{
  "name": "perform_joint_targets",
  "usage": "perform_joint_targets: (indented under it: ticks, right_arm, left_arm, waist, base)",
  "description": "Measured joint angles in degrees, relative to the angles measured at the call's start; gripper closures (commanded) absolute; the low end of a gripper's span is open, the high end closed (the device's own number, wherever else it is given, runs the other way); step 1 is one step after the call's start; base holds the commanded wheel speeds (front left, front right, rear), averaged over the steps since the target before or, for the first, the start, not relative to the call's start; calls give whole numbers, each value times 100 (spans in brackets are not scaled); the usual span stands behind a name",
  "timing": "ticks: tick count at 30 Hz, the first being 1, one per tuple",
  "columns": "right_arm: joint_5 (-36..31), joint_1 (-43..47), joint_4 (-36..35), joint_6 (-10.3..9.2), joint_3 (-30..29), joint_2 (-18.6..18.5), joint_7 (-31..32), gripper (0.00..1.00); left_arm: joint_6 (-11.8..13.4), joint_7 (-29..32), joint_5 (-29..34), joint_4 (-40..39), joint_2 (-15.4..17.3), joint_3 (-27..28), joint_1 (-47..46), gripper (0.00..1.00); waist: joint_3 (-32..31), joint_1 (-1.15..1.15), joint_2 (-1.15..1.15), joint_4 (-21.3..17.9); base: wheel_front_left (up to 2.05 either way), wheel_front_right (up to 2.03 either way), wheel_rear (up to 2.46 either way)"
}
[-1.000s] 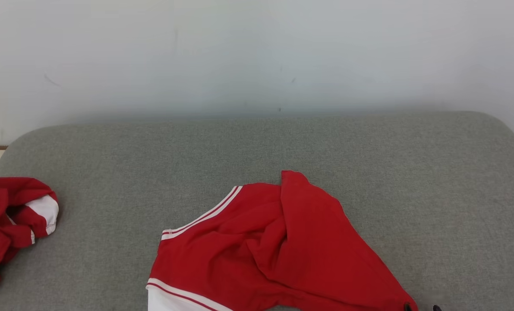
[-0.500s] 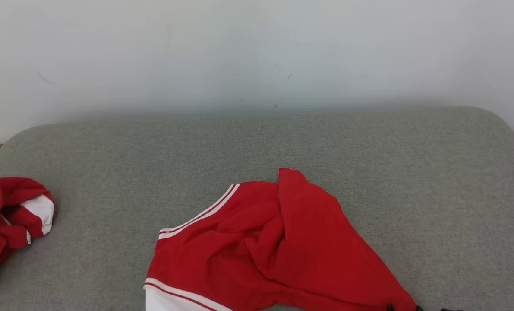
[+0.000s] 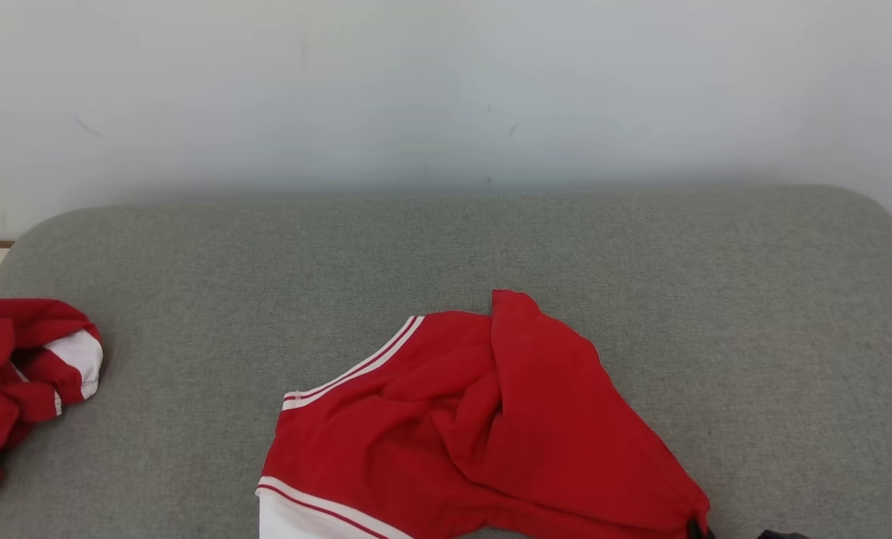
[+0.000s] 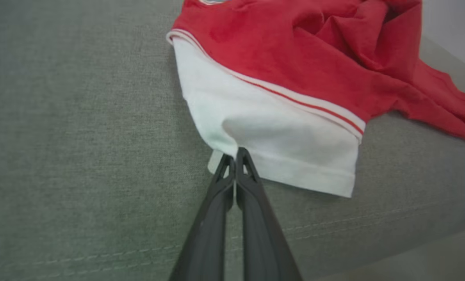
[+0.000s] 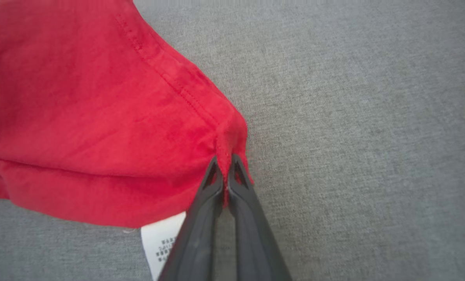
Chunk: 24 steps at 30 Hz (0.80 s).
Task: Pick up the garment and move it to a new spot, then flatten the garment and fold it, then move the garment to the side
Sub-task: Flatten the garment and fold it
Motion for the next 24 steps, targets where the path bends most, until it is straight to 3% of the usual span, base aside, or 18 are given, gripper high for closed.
perform_joint_targets:
  ticks: [6,8,14,20,23,24]
  right_arm:
    - [812,226,-716,0,96,11,-126,100]
    - [1402,247,-1200,1,269,-1,-13,100]
    - [1839,-67,-2228,1,531,-342,169,100]
    - [1981,-1407,-2118,1,623,-500,517,100]
    - [2147,-2365,-1652,1,575,-469,657,100]
    - [2275,-2694,-1452,1,560,-422,748,100]
  left_arm:
    - [-33,-1,-245,-1032,7,-49,166,100]
    - [-34,0,-238,-1386,122,-94,170,100]
    - [-41,190,-271,-2157,522,-314,-494,100]
    - [-41,659,-314,-2469,1284,-658,-2081,100]
    - [-41,898,-730,-2331,1621,-856,-3028,100]
    - [-41,975,-1187,-2251,1611,-836,-3334,100]
  waist:
    - [-26,0,0,51]
    - [-19,0,0,48]
    - [44,0,0,-3]
    - [312,0,0,-81]
    - [550,0,0,-124]
    - [644,1,0,-138]
  base:
    - [0,0,0]
    - [0,0,0]
    - [0,0,0]
    - [0,0,0]
    - [0,0,0]
    - [0,0,0]
